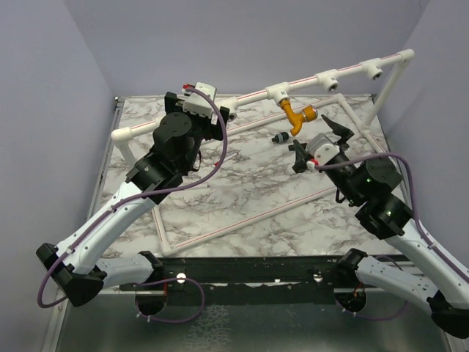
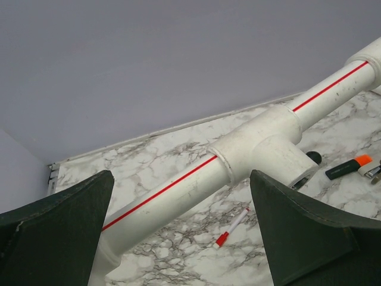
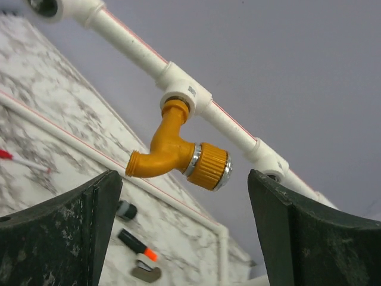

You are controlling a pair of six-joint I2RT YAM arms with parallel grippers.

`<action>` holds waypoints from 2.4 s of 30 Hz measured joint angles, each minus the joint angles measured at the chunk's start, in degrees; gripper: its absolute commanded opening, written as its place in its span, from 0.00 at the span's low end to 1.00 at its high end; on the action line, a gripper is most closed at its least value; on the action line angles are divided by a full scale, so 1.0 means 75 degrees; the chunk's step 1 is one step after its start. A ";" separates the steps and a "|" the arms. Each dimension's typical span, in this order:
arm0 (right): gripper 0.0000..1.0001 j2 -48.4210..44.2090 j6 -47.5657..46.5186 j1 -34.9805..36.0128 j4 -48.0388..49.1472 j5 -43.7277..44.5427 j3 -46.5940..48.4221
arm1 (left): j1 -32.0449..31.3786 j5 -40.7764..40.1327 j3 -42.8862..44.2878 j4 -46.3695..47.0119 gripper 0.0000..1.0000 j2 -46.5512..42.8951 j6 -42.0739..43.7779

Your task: Install the water faucets

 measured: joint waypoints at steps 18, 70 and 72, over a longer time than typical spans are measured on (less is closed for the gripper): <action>0.94 0.1148 -0.6554 0.0012 0.0656 0.0146 -0.0402 | -0.0006 0.0093 0.1204 -0.0944 0.99 0.0119 -0.0560; 0.01 0.2095 0.4759 0.0085 0.3118 0.1918 -0.0629 | 0.0918 -0.0720 0.0117 -0.0495 0.99 -0.0204 -0.1172; 0.00 0.2095 0.5788 0.0085 0.3118 0.2107 -0.0629 | 0.0918 -0.0653 0.0061 -0.0466 0.99 -0.0259 -0.1160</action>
